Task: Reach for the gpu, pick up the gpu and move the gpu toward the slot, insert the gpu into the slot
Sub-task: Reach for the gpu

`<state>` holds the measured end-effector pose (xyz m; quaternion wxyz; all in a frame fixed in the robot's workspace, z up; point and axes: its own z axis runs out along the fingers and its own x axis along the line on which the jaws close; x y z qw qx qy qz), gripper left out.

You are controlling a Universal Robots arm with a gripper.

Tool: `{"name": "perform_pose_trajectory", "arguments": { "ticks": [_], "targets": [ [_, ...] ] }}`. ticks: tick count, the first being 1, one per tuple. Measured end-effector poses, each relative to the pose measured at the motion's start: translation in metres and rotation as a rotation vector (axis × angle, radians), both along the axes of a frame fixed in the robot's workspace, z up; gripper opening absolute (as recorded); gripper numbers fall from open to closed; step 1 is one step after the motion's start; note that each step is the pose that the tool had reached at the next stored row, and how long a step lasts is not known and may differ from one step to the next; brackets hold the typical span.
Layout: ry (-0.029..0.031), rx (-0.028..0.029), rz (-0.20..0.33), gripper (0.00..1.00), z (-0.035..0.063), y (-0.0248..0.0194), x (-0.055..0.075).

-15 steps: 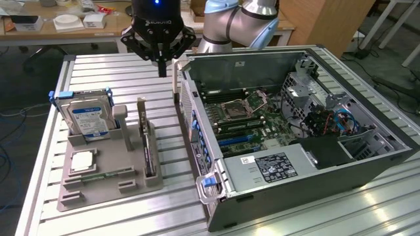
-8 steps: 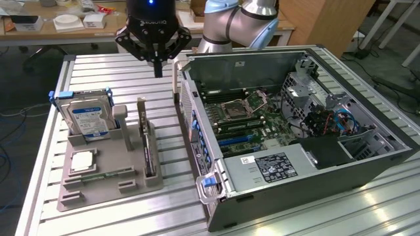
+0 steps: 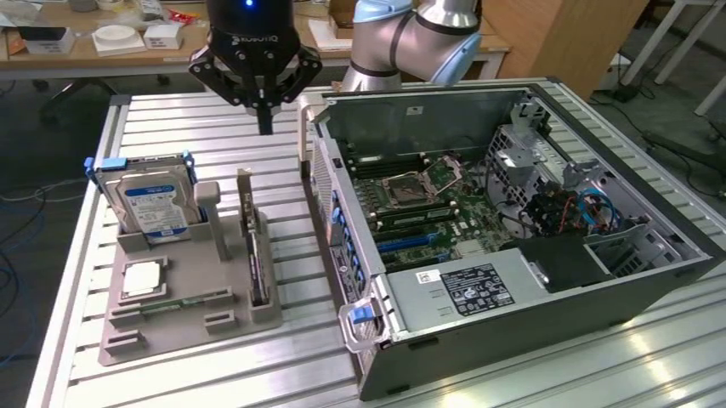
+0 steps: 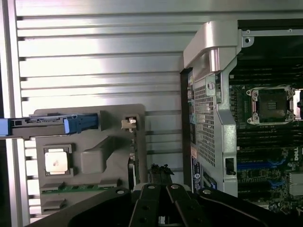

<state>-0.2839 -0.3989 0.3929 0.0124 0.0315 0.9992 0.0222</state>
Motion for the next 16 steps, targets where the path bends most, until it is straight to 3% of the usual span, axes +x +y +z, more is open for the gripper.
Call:
{"name": "perform_pose_trajectory", "arguments": {
  "ticks": [16],
  "targets": [
    [0.0001, 0.0000, 0.001, 0.10, -0.0002, -0.0002, -0.019]
  ]
}}
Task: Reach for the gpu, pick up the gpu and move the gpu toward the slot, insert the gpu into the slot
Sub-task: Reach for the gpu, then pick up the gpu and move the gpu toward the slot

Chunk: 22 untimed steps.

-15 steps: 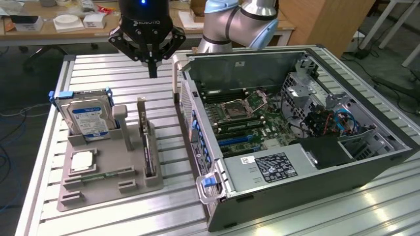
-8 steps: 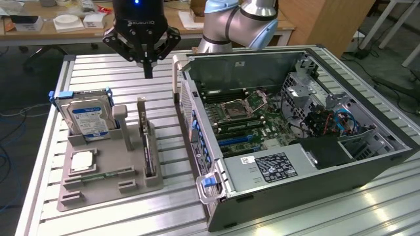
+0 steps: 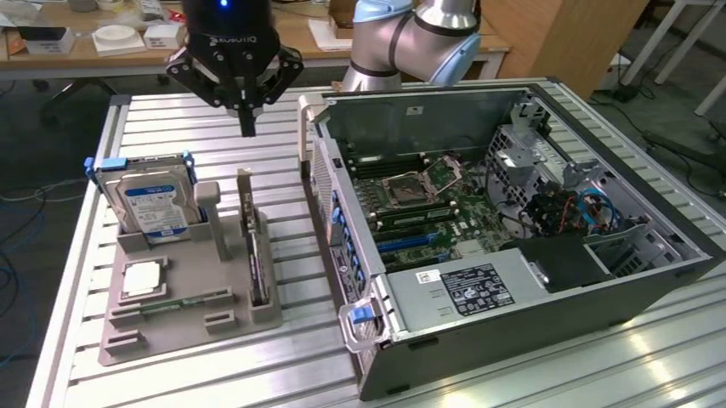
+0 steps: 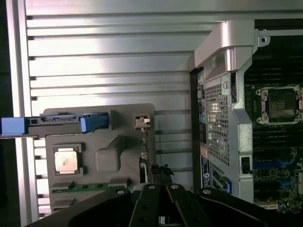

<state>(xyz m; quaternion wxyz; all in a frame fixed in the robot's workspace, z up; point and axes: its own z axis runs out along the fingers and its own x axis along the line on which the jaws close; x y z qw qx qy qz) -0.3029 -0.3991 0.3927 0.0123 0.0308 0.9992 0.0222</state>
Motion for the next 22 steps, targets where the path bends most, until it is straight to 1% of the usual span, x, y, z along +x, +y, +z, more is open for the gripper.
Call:
{"name": "perform_pose_trajectory", "arguments": {
  "ticks": [4, 22],
  "targets": [
    [0.0000, 0.0000, 0.000, 0.10, 0.0000, -0.0001, -0.0028],
    [0.0000, 0.0000, 0.000, 0.10, -0.0001, 0.0000, -0.0029]
  ]
}}
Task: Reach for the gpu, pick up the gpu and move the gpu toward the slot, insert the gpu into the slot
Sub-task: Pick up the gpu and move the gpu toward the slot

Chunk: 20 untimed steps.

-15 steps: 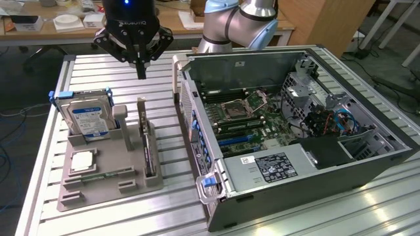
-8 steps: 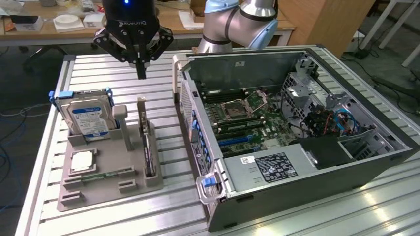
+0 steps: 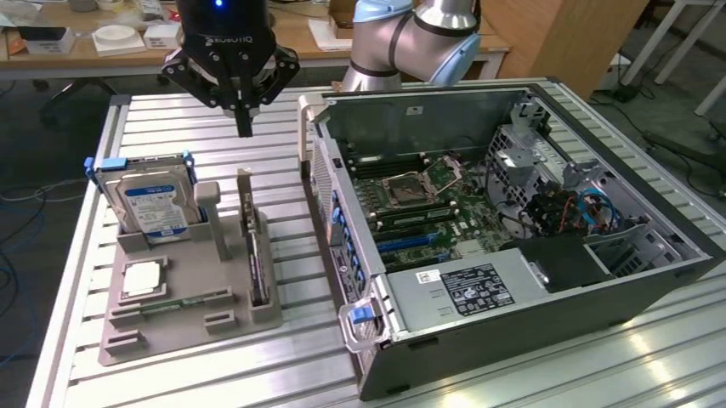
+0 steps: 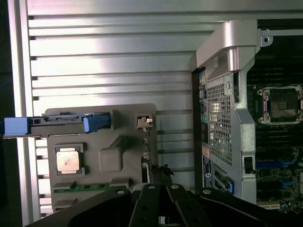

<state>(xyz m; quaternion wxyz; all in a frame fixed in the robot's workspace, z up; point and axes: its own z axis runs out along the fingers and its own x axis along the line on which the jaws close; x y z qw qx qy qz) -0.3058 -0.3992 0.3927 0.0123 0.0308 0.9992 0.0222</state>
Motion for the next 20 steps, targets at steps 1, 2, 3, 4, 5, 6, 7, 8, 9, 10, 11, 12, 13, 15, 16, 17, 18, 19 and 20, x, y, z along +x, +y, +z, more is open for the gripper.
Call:
{"name": "perform_pose_trajectory", "arguments": {
  "ticks": [1, 2, 3, 4, 5, 6, 7, 8, 9, 10, 11, 12, 13, 15, 16, 17, 18, 19, 20],
  "targets": [
    [0.0000, 0.0000, 0.000, 0.10, 0.0000, 0.0000, 0.0000],
    [0.0000, 0.0000, 0.000, 0.10, 0.0000, 0.0000, 0.0000],
    [0.0000, 0.0000, 0.000, 0.10, 0.0000, 0.0000, 0.0000],
    [0.0000, -0.0001, 0.000, 0.11, 0.0000, 0.0000, 0.0000],
    [0.0000, 0.0000, 0.000, 0.17, 0.0000, 0.0000, 0.0000],
    [0.0000, 0.0000, 0.000, 0.17, 0.0000, 0.0000, 0.0000],
    [0.0000, 0.0000, 0.000, 0.23, 0.0000, 0.0000, 0.0000],
    [0.0000, 0.0000, 0.000, 0.29, 0.0000, 0.0000, 0.0000],
    [0.0000, 0.0000, 0.000, 0.35, 0.0000, 0.0000, 0.0000],
    [0.0000, 0.0000, 0.000, 0.35, 0.0000, 0.0000, 0.0000],
    [0.0000, 0.0000, 0.000, 0.41, 0.0000, 0.0000, 0.0000],
    [0.0000, 0.0000, 0.000, 0.47, 0.0000, 0.0000, 0.0000],
    [0.0001, 0.0000, 0.000, 0.47, 0.0000, 0.0000, 0.0000],
    [0.0000, 0.0000, 0.001, 0.53, 0.0000, 0.0000, 0.0000],
    [-0.0001, 0.0001, 0.006, 0.53, 0.0000, -0.0001, 0.0000],
    [0.0000, 0.0000, 0.017, 0.53, 0.0000, -0.0001, -0.0001],
    [0.0000, -0.0001, 0.028, 0.53, 0.0000, -0.0001, -0.0001],
    [0.0001, -0.0001, 0.037, 0.53, 0.0000, -0.0002, 0.0000],
    [0.0000, -0.0001, 0.046, 0.53, -0.0001, -0.0003, 0.0000]
  ]
}}
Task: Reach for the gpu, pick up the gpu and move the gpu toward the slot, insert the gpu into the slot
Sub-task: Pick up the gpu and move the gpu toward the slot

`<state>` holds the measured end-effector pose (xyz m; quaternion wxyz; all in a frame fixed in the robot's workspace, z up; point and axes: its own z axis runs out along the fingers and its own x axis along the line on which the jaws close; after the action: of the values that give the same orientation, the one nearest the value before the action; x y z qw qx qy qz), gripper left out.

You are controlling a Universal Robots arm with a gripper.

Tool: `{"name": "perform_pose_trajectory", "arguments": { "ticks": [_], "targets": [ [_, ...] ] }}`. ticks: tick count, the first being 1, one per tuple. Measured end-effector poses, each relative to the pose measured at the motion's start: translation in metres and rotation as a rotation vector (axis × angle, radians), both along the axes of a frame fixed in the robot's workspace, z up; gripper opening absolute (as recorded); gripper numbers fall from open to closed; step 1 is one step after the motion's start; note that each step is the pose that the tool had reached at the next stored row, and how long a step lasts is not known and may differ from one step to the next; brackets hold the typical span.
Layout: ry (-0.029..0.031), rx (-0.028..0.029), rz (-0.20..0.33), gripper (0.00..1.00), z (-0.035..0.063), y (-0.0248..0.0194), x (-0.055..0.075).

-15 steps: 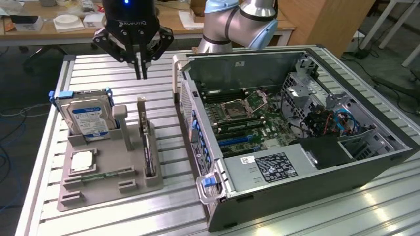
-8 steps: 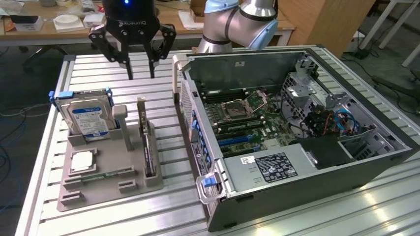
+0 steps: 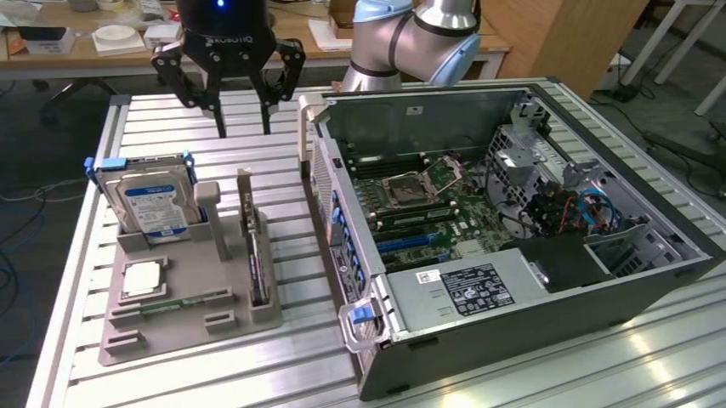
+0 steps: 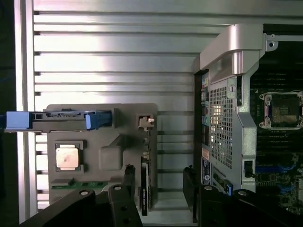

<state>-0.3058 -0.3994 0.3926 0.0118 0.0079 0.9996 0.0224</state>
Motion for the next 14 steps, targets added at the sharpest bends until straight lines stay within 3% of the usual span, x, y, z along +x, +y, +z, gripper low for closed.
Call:
{"name": "perform_pose_trajectory", "arguments": {
  "ticks": [14],
  "targets": [
    [0.0000, 0.0001, 0.016, 0.53, -0.0005, -0.0018, 0.0000]
  ]
}}
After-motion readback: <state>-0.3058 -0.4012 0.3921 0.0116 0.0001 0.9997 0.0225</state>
